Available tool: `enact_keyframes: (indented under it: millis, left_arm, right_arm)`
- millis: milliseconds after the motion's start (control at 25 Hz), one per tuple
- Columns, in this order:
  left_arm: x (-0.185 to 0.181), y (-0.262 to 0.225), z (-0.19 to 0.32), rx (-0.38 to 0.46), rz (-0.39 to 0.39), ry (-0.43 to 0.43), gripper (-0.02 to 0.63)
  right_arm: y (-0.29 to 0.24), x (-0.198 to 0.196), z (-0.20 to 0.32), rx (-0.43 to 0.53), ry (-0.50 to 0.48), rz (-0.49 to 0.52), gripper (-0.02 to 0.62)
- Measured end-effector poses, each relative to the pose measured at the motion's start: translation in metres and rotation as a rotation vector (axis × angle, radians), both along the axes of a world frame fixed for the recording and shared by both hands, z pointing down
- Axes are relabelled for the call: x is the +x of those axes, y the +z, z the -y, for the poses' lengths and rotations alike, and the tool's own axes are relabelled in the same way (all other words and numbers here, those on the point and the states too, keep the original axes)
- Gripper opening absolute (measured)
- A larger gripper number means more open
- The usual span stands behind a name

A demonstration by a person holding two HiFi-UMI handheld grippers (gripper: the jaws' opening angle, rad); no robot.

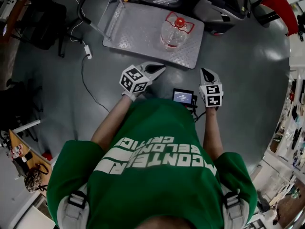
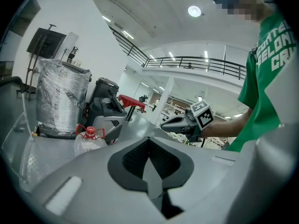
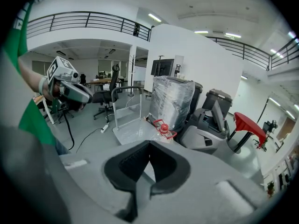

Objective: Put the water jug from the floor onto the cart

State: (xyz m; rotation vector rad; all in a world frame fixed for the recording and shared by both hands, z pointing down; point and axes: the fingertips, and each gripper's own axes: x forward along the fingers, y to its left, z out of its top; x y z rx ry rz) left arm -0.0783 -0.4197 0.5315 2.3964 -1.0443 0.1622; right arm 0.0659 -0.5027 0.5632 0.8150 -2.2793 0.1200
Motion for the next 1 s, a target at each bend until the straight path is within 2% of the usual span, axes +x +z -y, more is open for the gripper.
enact_keyframes:
  millis: [480, 680, 1000]
  left_arm:
    - [0.057, -0.015, 0.006, 0.010, 0.002, -0.045, 0.006]
    - [0.073, -0.016, 0.008, 0.013, 0.004, -0.072, 0.006]
    - [0.089, -0.016, 0.011, 0.009, -0.002, -0.111, 0.006]
  right_arm:
    - [-0.005, 0.072, 0.004, -0.039, 0.023, 0.072, -0.006]
    - [-0.004, 0.093, 0.006, -0.037, 0.006, 0.069, -0.006]
    - [-0.003, 0.106, -0.002, -0.058, -0.029, 0.083, -0.006]
